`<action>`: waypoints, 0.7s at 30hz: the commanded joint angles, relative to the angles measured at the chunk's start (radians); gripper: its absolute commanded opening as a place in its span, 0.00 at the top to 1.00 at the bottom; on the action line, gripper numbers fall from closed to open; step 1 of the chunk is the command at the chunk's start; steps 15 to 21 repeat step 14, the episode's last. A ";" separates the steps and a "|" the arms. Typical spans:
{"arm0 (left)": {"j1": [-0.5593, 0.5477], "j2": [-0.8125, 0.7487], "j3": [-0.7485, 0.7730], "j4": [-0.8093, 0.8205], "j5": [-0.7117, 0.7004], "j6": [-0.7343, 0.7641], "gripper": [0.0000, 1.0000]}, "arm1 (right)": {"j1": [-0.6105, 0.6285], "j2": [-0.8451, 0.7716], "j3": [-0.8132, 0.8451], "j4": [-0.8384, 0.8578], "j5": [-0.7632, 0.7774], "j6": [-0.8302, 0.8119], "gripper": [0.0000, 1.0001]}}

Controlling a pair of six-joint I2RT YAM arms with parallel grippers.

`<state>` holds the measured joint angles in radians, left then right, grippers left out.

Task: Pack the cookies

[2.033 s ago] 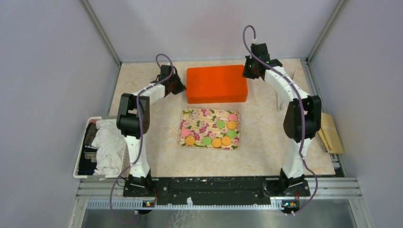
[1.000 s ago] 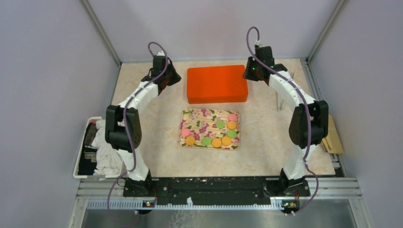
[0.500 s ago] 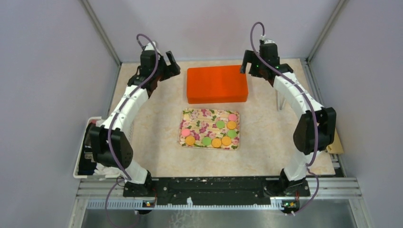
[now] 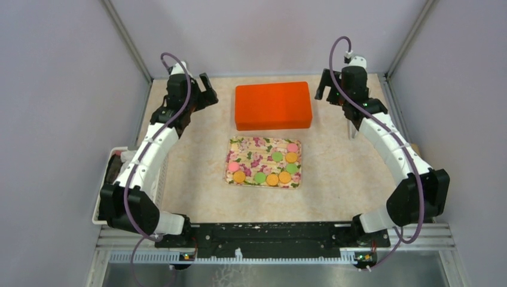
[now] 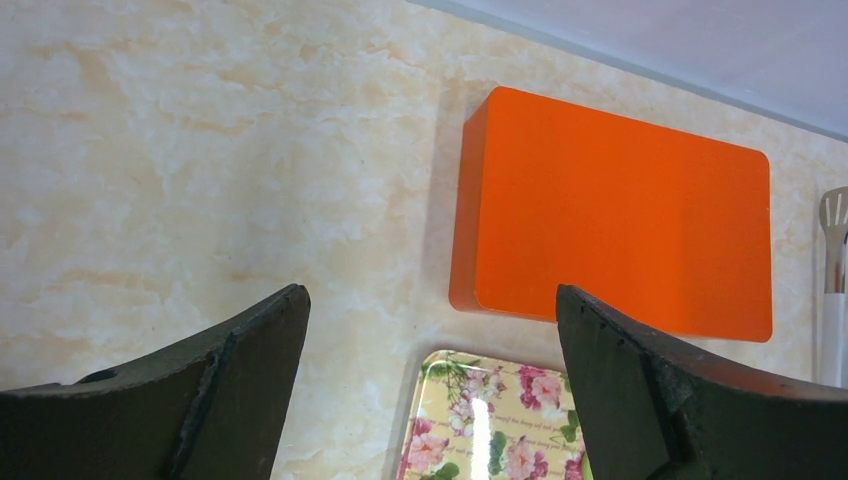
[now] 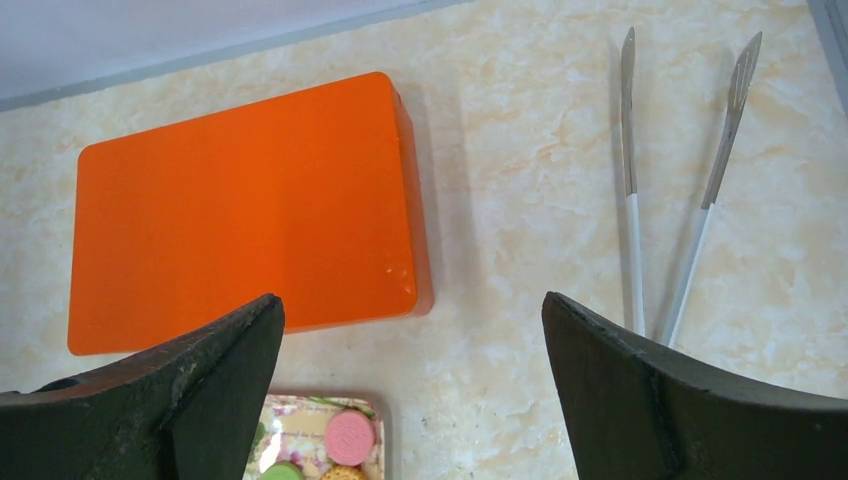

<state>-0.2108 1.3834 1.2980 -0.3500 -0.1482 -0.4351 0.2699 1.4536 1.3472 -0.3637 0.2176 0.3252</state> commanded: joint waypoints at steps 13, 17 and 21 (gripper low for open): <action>-0.002 -0.020 -0.016 0.032 -0.011 0.018 0.02 | -0.002 -0.020 -0.014 0.017 0.089 -0.031 0.01; -0.002 -0.020 -0.016 0.031 -0.012 0.018 0.02 | -0.001 -0.023 -0.014 0.021 0.085 -0.032 0.01; -0.002 -0.020 -0.016 0.031 -0.012 0.018 0.02 | -0.001 -0.023 -0.014 0.021 0.085 -0.032 0.01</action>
